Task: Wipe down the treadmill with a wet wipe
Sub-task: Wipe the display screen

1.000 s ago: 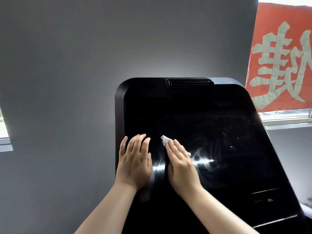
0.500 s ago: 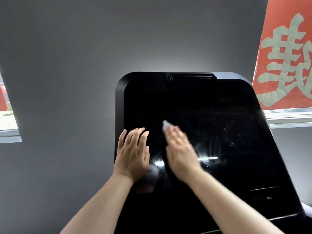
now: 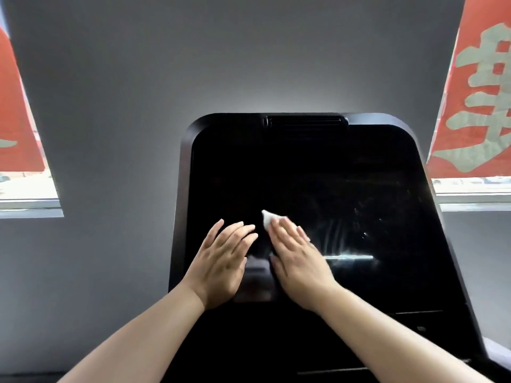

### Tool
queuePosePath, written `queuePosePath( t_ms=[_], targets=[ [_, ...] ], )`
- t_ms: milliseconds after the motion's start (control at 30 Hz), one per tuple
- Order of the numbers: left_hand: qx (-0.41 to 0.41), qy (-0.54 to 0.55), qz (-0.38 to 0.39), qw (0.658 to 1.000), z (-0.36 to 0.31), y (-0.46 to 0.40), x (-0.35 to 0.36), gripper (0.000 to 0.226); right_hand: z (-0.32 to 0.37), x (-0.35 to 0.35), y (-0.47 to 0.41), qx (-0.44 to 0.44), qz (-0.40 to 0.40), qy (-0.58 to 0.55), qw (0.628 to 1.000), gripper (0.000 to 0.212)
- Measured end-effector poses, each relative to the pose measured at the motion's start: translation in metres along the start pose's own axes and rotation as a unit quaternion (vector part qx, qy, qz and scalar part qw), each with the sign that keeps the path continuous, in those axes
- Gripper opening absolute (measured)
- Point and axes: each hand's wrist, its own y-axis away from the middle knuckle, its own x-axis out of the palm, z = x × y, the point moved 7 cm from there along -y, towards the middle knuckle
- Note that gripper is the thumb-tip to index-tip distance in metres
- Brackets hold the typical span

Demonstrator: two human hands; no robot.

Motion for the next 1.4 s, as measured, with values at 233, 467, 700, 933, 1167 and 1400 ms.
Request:
queuePosePath(
  t_ms=[233, 467, 700, 933, 1167, 1400],
  targets=[
    [0.01, -0.063, 0.168, 0.984, -0.016, 0.012, 0.016, 0.08, -0.021, -0.005, 0.062, -0.204, 0.094, 0.084, 0.971, 0.06],
    [-0.057, -0.141, 0.258, 0.954, -0.021, 0.009, 0.012, 0.137, -0.032, -0.004, 0.021, 0.009, 0.026, -0.012, 1.0, 0.068],
    [-0.116, -0.158, 0.327, 0.925, -0.024, -0.008, 0.006, 0.13, -0.045, -0.019, 0.056, -0.179, 0.079, 0.063, 0.979, 0.06],
    [-0.12, -0.171, 0.354, 0.912, -0.045, -0.021, 0.012, 0.13, -0.037, -0.004, 0.042, -0.044, 0.027, -0.002, 0.999, 0.065],
    [-0.133, -0.204, 0.372, 0.896, -0.051, -0.021, 0.02, 0.133, -0.073, -0.022, 0.074, -0.179, 0.073, 0.068, 0.979, 0.059],
    [-0.167, -0.209, 0.381, 0.885, -0.055, -0.023, 0.02, 0.13, -0.018, -0.003, 0.048, -0.063, 0.029, -0.033, 0.997, 0.068]
  ],
)
